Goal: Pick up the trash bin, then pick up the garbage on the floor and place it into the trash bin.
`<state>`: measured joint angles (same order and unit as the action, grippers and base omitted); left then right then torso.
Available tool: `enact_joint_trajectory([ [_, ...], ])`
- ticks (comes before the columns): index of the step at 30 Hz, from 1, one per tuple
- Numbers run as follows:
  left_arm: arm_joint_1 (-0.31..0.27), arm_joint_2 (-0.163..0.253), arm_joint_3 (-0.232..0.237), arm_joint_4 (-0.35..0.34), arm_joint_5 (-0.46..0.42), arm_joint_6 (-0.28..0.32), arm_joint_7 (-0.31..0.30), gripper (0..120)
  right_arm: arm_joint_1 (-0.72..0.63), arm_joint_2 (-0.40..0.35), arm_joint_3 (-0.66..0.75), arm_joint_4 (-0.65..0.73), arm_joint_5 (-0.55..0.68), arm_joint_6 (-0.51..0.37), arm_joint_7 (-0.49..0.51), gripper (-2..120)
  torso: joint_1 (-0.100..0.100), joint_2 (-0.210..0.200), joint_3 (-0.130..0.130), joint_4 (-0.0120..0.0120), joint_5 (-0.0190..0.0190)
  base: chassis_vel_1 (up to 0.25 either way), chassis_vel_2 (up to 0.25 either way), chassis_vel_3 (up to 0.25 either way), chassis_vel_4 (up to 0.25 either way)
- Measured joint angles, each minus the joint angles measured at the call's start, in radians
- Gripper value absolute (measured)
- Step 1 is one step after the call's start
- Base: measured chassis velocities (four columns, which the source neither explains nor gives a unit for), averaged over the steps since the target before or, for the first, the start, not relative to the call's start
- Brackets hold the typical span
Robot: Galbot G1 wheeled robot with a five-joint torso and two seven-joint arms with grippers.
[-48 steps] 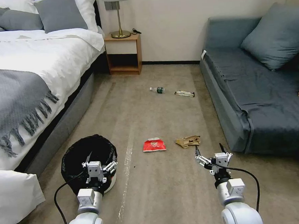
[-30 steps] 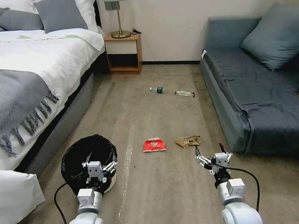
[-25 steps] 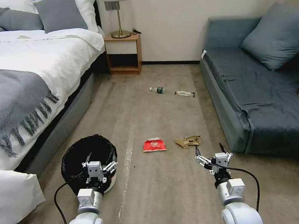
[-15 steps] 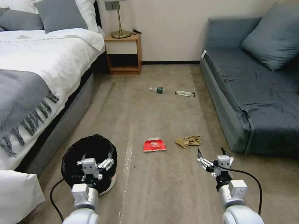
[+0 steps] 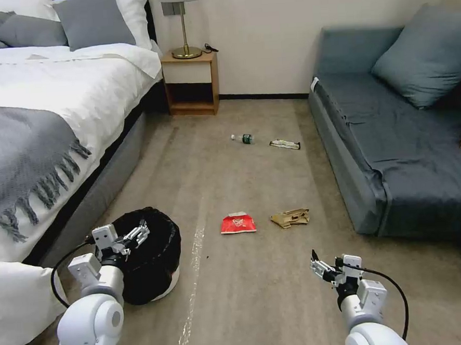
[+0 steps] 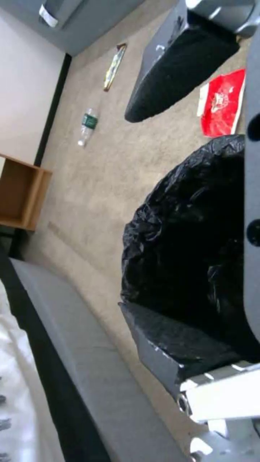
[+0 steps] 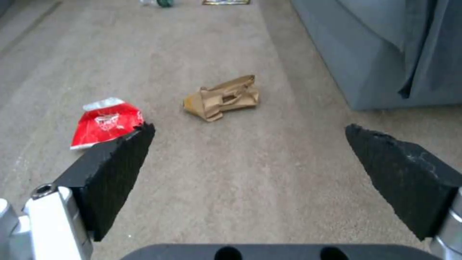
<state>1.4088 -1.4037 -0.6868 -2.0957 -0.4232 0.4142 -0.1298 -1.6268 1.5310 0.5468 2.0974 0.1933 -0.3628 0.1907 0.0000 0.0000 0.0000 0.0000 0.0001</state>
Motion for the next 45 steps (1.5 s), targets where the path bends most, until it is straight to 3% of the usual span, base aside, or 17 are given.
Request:
enact_joint_trajectory([
  [14, 0.011, -0.002, -0.009, 0.0, 0.009, -0.001, 0.01, 100, 0.003, -0.004, 0.0, -0.016, -0.004, 0.014, 0.0, 100, 0.0, 0.0, 0.0, 0.0, 0.0, 0.0, 0.0, 0.0, 0.0],
  [17, 0.004, 0.004, -0.02, 0.0, 0.009, 0.041, -0.013, 100, 0.005, -0.003, -0.001, -0.028, -0.008, 0.022, 0.0, 100, 0.0, 0.0, 0.0, 0.0, -0.0001, 0.0, 0.0, 0.0, 0.0],
  [19, -0.007, 0.028, -0.037, 0.0, 0.009, 0.09, -0.037, 100, 0.008, -0.002, -0.004, -0.04, -0.012, 0.027, 0.001, 100, 0.0, 0.0, 0.0, -0.0001, -0.0002, 0.0, 0.0, 0.0, 0.0],
  [24, -0.024, 0.075, -0.064, -0.001, 0.006, 0.142, -0.06, 100, 0.015, 0.0, -0.008, -0.053, -0.014, 0.031, 0.005, 100, 0.0, 0.0, 0.0, 0.0, -0.0002, 0.0, 0.0, 0.0, 0.0],
  [32, -0.043, 0.192, -0.141, 0.002, -0.03, 0.236, -0.083, 100, 0.025, -0.001, -0.016, -0.077, -0.014, 0.037, 0.013, 100, 0.0, 0.0, 0.0, 0.0, -0.0001, 0.0, 0.0, 0.0, 0.0],
  [39, -0.071, 0.255, -0.161, 0.041, -0.031, 0.276, -0.089, 100, 0.033, -0.001, -0.022, -0.089, -0.014, 0.041, 0.014, 100, 0.0, 0.0, 0.0, 0.0, -0.0003, 0.0, 0.0, 0.0, 0.0],
  [45, -0.103, 0.302, -0.14, 0.092, -0.028, 0.315, -0.1, 100, 0.032, -0.005, -0.024, -0.1, -0.014, 0.045, 0.026, 100, 0.0, 0.0, 0.0, 0.0001, -0.0003, 0.0, 0.0, 0.0, 0.0],
])
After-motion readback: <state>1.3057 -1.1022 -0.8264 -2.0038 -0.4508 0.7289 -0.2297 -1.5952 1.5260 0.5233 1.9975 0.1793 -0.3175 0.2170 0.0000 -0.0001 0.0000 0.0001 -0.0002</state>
